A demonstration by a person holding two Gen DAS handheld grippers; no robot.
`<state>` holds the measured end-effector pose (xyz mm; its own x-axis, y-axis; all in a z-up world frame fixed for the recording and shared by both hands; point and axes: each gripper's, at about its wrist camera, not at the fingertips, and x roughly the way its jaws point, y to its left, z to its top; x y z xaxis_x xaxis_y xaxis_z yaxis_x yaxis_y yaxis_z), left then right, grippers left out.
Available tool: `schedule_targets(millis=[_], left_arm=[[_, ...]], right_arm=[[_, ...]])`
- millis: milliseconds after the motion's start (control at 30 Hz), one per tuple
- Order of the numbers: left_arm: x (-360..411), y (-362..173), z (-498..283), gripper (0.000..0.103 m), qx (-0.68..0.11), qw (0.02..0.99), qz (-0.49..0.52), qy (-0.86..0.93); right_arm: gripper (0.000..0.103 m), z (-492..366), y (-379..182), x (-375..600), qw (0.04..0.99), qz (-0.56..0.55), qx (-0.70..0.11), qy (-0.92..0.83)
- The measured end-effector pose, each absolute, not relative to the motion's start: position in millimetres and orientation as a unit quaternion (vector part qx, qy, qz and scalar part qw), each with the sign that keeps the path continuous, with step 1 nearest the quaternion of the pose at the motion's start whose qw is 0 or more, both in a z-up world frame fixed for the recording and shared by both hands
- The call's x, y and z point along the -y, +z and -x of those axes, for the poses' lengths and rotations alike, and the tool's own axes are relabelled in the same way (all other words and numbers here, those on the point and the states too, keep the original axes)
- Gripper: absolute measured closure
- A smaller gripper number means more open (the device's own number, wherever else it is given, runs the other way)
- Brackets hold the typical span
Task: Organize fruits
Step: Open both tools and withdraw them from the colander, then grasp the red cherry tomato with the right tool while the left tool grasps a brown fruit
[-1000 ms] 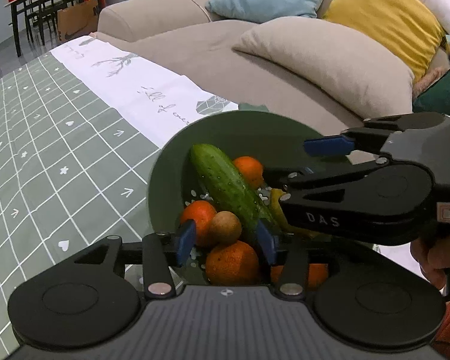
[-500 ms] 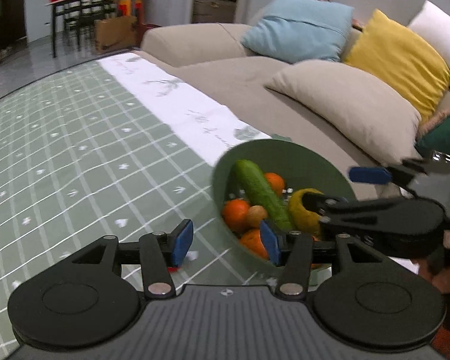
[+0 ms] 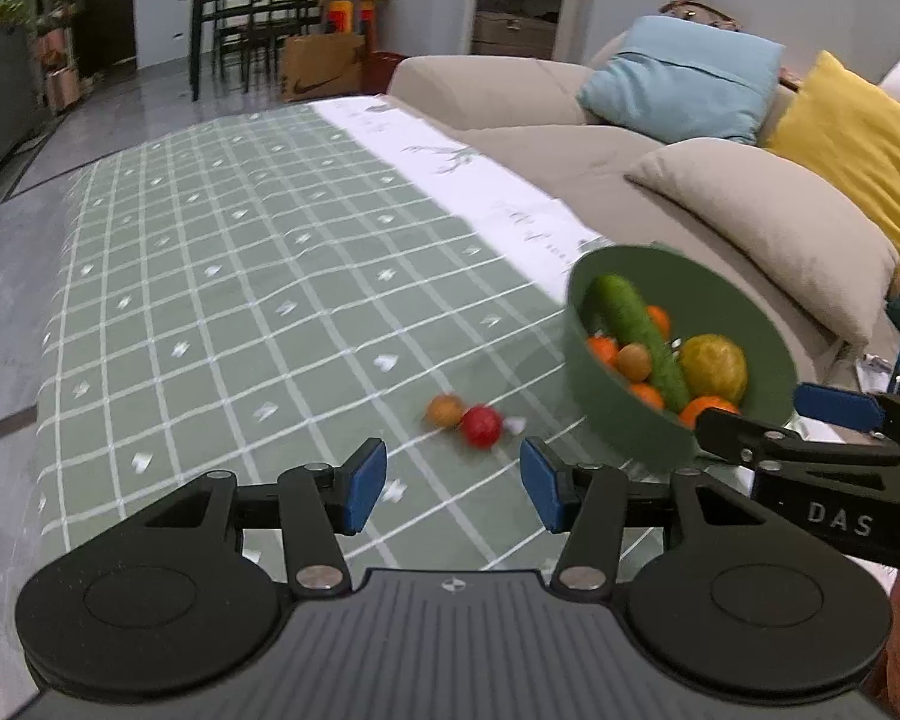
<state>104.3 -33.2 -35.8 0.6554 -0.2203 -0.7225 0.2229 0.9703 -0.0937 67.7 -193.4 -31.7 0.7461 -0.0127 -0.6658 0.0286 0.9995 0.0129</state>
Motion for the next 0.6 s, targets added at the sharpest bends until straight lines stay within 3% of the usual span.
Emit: schedule_targets(millis=[233, 267, 367, 600], left_arm=[[12, -51, -92, 0.042, -0.409, 0.907, 0.009, -0.104], [11, -52, -92, 0.042, -0.409, 0.907, 0.011, -0.105], [6, -56, -93, 0.042, -0.411, 0.905, 0.019, -0.107], [4, -66, -106, 0.050, -0.416, 0.902, 0.025, -0.112]], right_arm=[[0.030, -54, -50, 168, 0.937, 0.008, -0.349, 0.005], [0.032, -53, -52, 165, 0.938, 0.010, -0.347, 0.007], [0.053, -55, -58, 157, 0.936, 0.015, -0.352, 0.019], [0.061, -68, -73, 142, 0.930, 0.024, -0.363, 0.052]])
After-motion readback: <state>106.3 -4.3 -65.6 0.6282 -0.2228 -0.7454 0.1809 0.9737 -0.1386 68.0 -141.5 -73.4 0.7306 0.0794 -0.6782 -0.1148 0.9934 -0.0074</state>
